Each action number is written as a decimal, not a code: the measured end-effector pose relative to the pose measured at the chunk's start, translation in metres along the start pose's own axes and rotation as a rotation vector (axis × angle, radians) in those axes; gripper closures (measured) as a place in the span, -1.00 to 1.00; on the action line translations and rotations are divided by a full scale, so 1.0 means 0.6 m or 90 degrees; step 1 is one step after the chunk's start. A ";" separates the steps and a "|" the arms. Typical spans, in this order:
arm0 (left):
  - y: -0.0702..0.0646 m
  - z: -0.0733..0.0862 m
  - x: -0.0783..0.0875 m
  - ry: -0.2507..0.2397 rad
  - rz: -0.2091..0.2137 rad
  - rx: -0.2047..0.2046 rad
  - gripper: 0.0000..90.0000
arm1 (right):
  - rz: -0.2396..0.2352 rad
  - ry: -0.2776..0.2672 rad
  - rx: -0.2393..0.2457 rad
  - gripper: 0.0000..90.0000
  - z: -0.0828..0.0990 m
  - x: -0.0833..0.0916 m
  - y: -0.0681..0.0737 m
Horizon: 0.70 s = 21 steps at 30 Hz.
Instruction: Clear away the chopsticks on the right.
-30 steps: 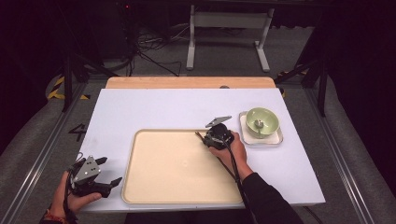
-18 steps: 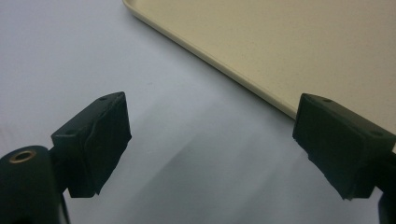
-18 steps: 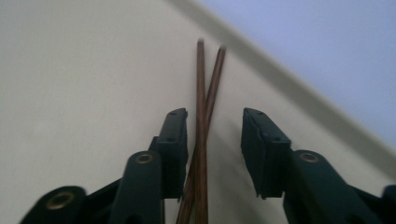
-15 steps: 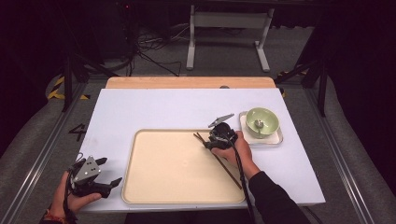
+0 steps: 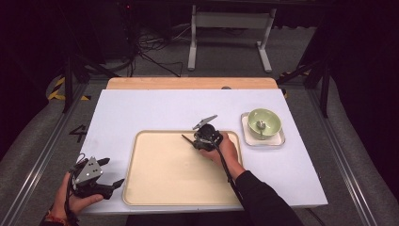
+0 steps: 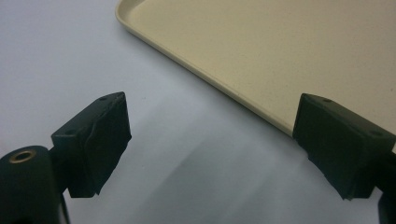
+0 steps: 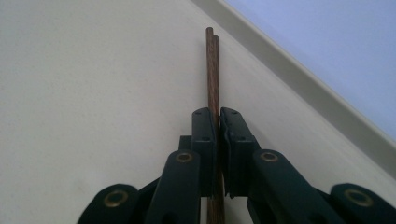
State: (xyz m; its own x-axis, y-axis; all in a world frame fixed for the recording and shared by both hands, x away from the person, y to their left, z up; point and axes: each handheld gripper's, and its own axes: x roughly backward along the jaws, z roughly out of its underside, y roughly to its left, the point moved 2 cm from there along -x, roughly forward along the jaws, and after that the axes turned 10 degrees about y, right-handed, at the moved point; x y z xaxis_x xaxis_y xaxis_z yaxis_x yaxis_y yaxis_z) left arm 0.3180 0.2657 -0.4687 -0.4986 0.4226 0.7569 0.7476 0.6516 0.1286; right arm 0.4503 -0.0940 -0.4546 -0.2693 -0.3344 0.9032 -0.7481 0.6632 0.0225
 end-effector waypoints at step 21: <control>-0.003 0.001 -0.006 0.011 0.007 -0.008 -0.73 | 0.023 -0.005 0.061 0.55 0.002 0.000 0.003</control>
State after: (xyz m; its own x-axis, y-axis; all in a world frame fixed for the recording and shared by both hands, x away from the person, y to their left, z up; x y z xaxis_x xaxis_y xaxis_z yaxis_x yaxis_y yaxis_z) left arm 0.3183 0.2636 -0.4721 -0.4830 0.4177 0.7696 0.7581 0.6394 0.1287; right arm 0.4481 -0.0936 -0.4552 -0.3014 -0.3170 0.8993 -0.7920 0.6084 -0.0510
